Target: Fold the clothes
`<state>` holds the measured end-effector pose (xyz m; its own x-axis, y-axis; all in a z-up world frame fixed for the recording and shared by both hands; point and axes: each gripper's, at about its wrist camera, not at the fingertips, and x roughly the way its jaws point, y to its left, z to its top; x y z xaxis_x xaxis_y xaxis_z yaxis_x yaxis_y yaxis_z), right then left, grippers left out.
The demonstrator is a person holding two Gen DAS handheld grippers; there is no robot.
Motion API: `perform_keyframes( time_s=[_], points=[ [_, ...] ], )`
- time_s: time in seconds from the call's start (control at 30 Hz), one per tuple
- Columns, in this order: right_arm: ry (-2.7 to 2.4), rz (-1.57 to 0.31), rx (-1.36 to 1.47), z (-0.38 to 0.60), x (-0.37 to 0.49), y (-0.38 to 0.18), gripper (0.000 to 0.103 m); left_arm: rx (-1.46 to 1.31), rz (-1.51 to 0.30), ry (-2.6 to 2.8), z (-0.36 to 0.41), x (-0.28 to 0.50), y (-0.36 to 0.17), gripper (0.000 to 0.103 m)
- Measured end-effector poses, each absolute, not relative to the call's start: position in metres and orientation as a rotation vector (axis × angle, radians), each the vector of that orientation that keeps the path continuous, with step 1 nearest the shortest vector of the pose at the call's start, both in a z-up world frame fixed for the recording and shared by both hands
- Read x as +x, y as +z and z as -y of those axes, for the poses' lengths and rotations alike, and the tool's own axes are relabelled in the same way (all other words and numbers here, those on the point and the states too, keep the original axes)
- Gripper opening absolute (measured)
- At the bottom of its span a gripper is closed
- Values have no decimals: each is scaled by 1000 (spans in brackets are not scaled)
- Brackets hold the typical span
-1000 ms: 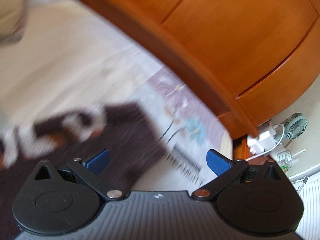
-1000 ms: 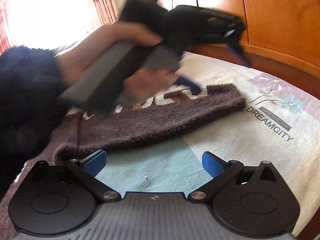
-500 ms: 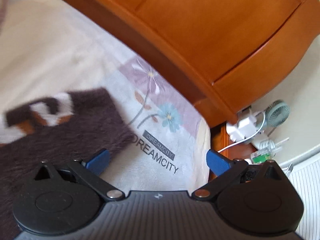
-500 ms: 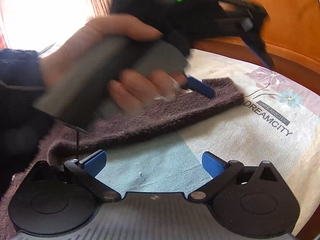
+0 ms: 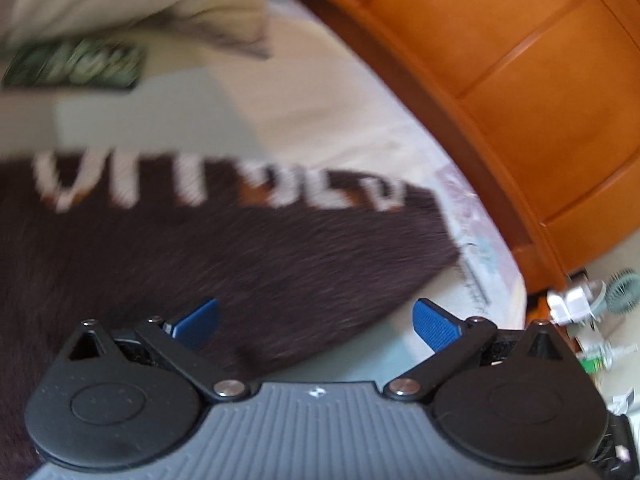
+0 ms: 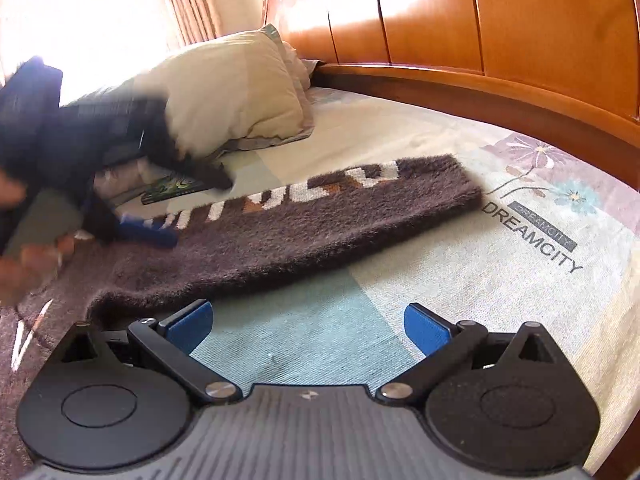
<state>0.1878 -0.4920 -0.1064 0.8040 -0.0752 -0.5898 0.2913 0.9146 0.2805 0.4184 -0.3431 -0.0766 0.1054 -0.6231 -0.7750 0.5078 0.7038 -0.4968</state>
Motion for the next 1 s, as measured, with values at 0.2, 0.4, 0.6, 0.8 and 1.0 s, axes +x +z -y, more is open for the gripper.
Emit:
perform_keyframes(
  time_s=[0.2, 0.4, 0.6, 0.8, 1.0],
  points=[
    [-216, -610, 373, 495, 187, -107, 103, -153, -1254, -850, 342, 405, -91, 102],
    [-216, -610, 368, 498, 182, -106, 103, -198, -1126, -798, 305, 402, -49, 102],
    [-213, -591, 409, 503, 179, -104, 103, -249, -1145, -640, 252, 395, -52, 102],
    [-203, -593, 417, 500, 180, -106, 103, -340, -1183, -554, 239, 389, -96, 102],
    [-225, -601, 404, 503, 180, -107, 103, -361, -1220, -571, 241, 373, -95, 102]
  ],
)
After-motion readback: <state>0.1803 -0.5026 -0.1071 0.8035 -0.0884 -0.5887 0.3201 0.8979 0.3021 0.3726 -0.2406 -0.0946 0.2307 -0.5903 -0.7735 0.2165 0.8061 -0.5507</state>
